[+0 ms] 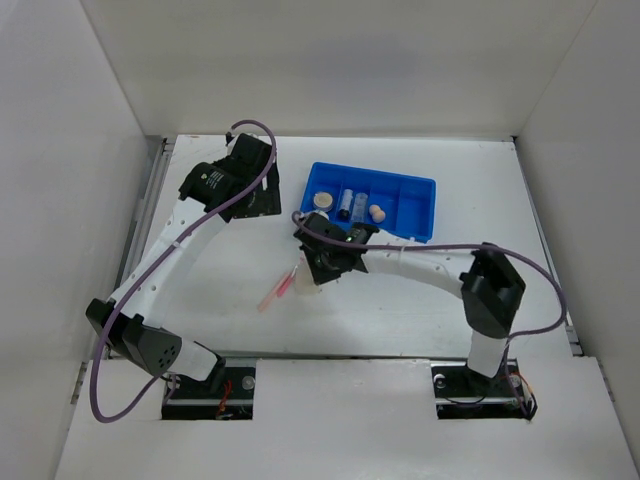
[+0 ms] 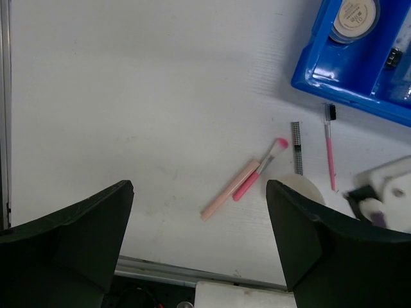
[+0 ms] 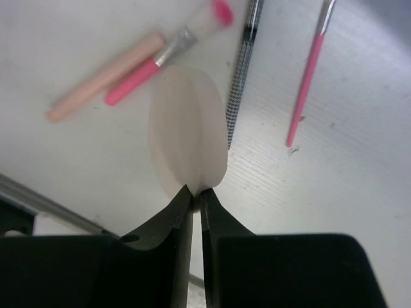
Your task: Organize the makeup
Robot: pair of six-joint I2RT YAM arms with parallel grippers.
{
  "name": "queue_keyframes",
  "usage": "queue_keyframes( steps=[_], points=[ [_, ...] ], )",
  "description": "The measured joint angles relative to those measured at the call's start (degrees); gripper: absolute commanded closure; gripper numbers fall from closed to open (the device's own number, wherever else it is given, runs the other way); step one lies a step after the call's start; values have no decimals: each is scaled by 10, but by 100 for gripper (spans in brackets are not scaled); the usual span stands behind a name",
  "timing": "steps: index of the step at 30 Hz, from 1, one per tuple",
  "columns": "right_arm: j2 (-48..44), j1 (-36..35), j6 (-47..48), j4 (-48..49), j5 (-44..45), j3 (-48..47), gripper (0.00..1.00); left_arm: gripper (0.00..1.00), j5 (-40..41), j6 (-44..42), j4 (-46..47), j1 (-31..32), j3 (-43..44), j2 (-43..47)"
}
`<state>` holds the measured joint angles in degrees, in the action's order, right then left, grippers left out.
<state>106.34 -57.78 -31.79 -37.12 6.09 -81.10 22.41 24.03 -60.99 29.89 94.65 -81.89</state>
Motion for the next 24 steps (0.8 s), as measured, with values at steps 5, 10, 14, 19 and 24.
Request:
queue_keyframes(
  steps=[5, 10, 14, 19, 24],
  points=[
    [-67, 17, 10, -47, 73, -81, 87, 18, -6, 0, 6, 0, 0, 0],
    [-99, 131, 11, -61, 124, -105, 87, 18, -12, -2, 9, 0, 4, -5],
    [-71, 250, 9, -75, 155, -126, 87, 18, -14, -4, 11, 0, 4, -6],
    [0, 323, 9, -92, 183, -182, 87, 18, -14, -5, 12, 0, 5, -6],
    [68, 336, 15, -100, 203, -231, 87, 18, -14, -5, 11, 0, 6, -6]
  ],
)
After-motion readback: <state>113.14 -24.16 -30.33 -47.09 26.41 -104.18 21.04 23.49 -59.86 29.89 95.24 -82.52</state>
